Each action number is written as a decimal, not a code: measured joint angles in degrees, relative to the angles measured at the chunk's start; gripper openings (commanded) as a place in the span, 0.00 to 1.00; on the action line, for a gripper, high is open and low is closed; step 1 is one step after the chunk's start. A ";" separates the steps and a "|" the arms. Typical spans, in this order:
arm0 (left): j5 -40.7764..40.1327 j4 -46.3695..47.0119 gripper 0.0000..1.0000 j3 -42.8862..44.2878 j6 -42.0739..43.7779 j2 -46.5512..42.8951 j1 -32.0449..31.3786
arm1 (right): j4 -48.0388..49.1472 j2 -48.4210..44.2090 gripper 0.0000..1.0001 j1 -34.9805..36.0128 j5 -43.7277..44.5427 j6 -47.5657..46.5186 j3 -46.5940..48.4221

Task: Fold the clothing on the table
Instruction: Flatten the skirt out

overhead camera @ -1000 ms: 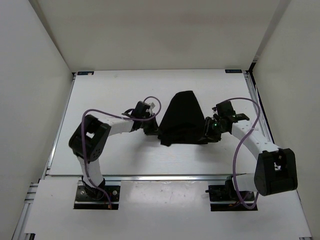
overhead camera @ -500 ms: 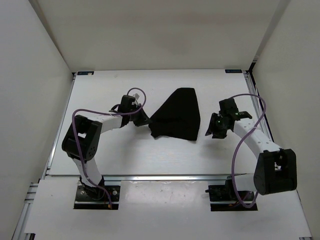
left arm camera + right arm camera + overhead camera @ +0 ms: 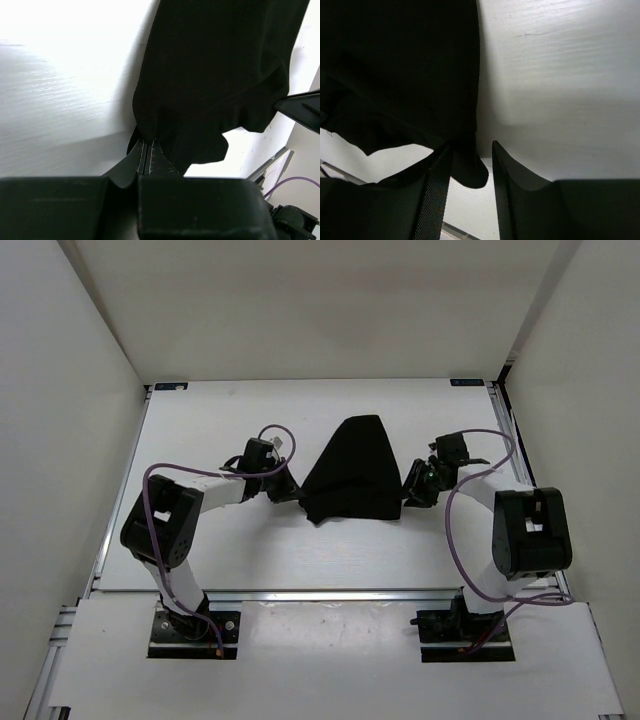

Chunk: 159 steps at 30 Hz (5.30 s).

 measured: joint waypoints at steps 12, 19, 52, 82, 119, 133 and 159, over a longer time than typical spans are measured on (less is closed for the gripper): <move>0.50 -0.85 0.44 -0.68 1.16 -0.13 3.48 | -3.32 3.96 0.01 -2.21 -1.77 -0.87 5.79; -0.26 -2.01 0.61 -2.80 2.51 -1.64 9.64 | -15.67 3.17 0.01 -1.64 12.63 -6.78 18.12; 0.50 0.81 0.66 -4.52 -9.62 -7.78 -7.02 | -13.81 13.16 0.06 10.71 18.88 -12.68 15.89; -30.45 -22.32 0.54 15.69 15.61 -5.38 -6.49 | -17.53 -12.92 0.14 11.47 1.88 -5.44 5.73; -35.91 -19.32 0.00 15.50 10.45 4.85 -10.36 | -23.15 -16.79 0.14 4.63 -0.04 -8.20 1.09; -13.20 -26.14 0.00 60.94 9.92 24.04 -20.13 | -22.97 -22.45 0.14 -3.78 4.20 -7.41 -0.46; -3.87 -12.98 0.00 -21.73 0.83 -29.64 -2.58 | -17.62 -11.32 0.37 1.49 -4.26 -3.23 1.62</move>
